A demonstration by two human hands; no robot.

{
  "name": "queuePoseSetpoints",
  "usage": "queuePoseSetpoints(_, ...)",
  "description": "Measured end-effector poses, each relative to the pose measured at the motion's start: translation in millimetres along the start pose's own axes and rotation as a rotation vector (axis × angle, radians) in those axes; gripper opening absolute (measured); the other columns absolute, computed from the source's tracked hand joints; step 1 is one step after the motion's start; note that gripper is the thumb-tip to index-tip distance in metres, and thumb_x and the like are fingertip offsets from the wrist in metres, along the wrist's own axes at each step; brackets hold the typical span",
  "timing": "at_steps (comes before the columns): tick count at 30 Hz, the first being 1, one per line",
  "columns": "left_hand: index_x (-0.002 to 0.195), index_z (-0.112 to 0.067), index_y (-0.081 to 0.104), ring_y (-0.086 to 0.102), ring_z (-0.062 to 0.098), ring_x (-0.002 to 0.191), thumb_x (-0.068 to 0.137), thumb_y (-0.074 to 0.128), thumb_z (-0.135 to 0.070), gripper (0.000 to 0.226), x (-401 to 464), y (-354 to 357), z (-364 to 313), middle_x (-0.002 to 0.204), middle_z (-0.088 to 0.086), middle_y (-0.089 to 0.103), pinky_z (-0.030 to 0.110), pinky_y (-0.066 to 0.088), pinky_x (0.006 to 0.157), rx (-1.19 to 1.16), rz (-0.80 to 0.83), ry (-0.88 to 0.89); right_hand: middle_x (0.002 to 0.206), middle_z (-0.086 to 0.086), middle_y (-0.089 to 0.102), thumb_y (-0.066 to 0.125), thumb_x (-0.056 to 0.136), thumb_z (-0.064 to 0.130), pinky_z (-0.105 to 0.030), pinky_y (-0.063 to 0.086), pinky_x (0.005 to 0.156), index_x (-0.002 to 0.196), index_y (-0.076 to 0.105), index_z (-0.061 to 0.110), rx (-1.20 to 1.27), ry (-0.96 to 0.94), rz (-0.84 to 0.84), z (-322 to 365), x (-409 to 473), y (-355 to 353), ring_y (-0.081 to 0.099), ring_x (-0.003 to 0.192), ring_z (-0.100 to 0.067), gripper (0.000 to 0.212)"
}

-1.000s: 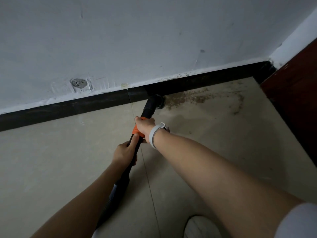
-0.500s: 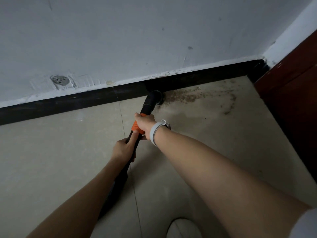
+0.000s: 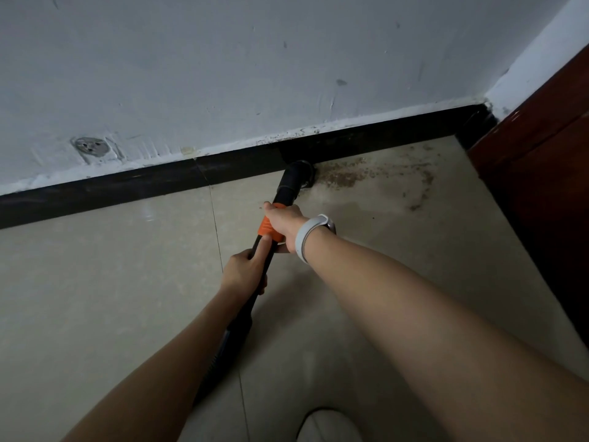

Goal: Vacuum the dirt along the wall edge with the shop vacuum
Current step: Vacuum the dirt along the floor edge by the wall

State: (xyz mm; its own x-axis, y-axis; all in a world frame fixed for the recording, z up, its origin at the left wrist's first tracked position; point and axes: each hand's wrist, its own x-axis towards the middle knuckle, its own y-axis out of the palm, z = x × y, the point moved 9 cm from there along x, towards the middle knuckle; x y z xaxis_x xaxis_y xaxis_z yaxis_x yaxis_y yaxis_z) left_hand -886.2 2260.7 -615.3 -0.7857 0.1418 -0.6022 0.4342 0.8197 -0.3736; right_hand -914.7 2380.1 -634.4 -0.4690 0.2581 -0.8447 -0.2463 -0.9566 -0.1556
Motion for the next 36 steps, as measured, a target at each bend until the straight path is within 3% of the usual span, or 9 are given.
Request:
queuePoseSetpoints(26, 0.091, -0.001, 0.063, 0.052, 0.016, 0.044, 0.090, 0.039, -0.059, 0.063, 18.9, 78.5, -55.3, 0.055, 0.006, 0.058, 0.025, 0.045, 0.052, 0.039, 0.123, 0.064, 0.131, -0.012, 0.049, 0.048, 0.095, 0.040, -0.045, 0.053, 0.084, 0.139, 0.031, 0.012, 0.155, -0.021, -0.075, 6.5, 10.0, -94.6, 0.054, 0.113, -0.031, 0.055)
queuePoseSetpoints(30, 0.085, -0.002, 0.061, 0.052, 0.017, 0.044, 0.089, 0.040, -0.060, 0.062, 24.0, 92.2, -64.3, 0.056, 0.007, 0.058, 0.026, 0.046, 0.052, 0.040, 0.146, 0.058, 0.131, -0.012, 0.050, 0.049, 0.094, 0.041, -0.048, 0.052, 0.088, 0.140, 0.030, 0.013, 0.197, -0.016, -0.104, 7.0, 14.2, -112.3, 0.054, 0.113, -0.031, 0.056)
queuePoseSetpoints(36, 0.096, -0.001, 0.064, 0.049, 0.014, 0.040, 0.088, 0.040, -0.061, 0.066, 32.8, 114.0, -78.6, 0.052, 0.004, 0.054, 0.022, 0.042, 0.045, 0.059, 0.200, 0.047, 0.127, -0.012, 0.051, 0.049, 0.095, 0.039, -0.047, 0.052, 0.088, 0.138, 0.032, 0.012, 0.235, -0.029, -0.130, 9.8, 20.5, -138.5, 0.055, 0.111, -0.031, 0.054)
